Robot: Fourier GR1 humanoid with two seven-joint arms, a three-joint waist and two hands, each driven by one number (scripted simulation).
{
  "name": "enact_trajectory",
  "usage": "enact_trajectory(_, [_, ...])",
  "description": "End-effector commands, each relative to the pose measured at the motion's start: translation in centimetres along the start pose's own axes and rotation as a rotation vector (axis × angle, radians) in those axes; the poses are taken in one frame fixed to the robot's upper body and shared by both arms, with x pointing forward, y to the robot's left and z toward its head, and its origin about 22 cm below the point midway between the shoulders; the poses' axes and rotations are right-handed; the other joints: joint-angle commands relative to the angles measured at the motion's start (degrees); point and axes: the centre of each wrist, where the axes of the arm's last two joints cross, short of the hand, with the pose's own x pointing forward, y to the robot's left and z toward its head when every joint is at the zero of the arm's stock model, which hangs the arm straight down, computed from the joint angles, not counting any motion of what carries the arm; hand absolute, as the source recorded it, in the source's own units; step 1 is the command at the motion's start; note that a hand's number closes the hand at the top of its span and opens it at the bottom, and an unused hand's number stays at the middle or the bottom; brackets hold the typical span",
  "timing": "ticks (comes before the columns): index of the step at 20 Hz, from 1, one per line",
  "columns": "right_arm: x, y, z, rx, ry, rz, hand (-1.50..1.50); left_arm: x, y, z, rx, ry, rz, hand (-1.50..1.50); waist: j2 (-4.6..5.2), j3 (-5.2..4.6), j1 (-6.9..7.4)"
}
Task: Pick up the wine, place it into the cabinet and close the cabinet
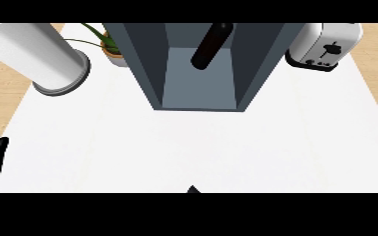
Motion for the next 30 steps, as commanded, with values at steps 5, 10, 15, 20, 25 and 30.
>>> enact_trajectory(5, [2.2,1.3,-6.3,0.056,-0.065,-0.090,1.50,0.4,-0.5,0.0,-0.016,0.007,0.032,-1.50,0.25,0.05,1.10])
enact_trajectory(10, [4.4,1.1,-11.1,0.032,-0.076,-0.060,1.50,0.3,-0.5,-0.5,0.014,0.005,0.023,-1.50,0.17,0.06,1.13])
enact_trajectory(15, [5.2,0.1,-16.2,-0.025,-0.103,-0.023,1.50,0.3,-2.1,0.0,0.016,0.007,0.040,-1.50,0.34,0.13,1.22])
enact_trajectory(20, [4.7,-1.7,-19.7,-0.082,-0.111,0.155,1.50,-0.9,-0.4,-1.4,0.025,-0.006,0.015,-1.50,0.35,0.13,0.07])
enact_trajectory(25, [1.6,-5.4,-22.3,-0.143,-0.066,0.142,1.50,-1.0,-1.3,-1.3,0.025,-0.026,0.023,-1.50,0.46,0.18,0.11])
enact_trajectory(30, [0.0,-8.7,-23.5,-0.156,-0.046,0.127,1.50,-0.5,-0.7,-2.5,0.024,-0.012,0.008,-1.50,0.43,0.20,-0.35])
